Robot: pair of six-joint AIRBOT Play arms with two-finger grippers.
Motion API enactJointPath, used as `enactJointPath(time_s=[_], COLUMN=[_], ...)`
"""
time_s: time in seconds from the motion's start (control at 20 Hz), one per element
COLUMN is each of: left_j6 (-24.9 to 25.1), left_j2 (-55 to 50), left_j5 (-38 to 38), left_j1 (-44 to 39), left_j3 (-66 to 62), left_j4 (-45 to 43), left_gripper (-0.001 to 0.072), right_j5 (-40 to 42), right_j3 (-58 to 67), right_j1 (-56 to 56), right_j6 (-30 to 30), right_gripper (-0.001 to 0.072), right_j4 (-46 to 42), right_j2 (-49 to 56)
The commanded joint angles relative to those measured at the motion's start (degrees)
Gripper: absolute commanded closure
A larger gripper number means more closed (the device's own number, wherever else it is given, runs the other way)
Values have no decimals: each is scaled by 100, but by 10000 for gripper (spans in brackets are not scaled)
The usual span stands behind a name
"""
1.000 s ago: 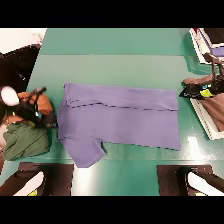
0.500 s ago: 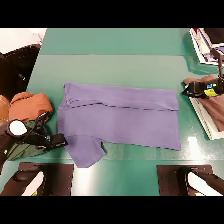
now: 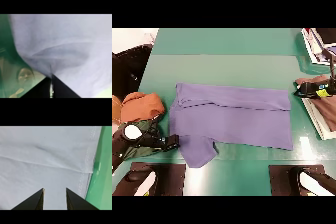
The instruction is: Fold the shirts.
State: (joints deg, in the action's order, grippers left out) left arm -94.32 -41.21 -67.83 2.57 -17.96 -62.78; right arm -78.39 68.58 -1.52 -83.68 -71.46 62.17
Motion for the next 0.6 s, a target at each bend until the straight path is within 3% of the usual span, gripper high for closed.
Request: enactJointPath(time_s=[0.0, 0.25, 0.3, 0.35, 0.55], left_j6=[153, 328, 332, 334, 431], left_j2=[9, 240, 243, 240, 240], left_j5=[-22, -275, -306, -315, -260], left_j1=[2, 2, 2, 2, 2], left_j3=[-149, -809, -935, -1008, -1049], left_j4=[160, 175, 179, 181, 195], left_gripper=[684, 684, 684, 684, 684], right_j5=[-380, -817, -800, -765, -555], right_j3=[-2, -1620, -2146, -2658, -4170], right_j1=[166, 1370, 1670, 1965, 2514], right_j6=[7, 22, 24, 22, 153], right_gripper=[389, 370, 241, 201, 206], right_j4=[-35, -315, -374, -343, 50], right_j2=[-2, -595, -728, -804, -754])
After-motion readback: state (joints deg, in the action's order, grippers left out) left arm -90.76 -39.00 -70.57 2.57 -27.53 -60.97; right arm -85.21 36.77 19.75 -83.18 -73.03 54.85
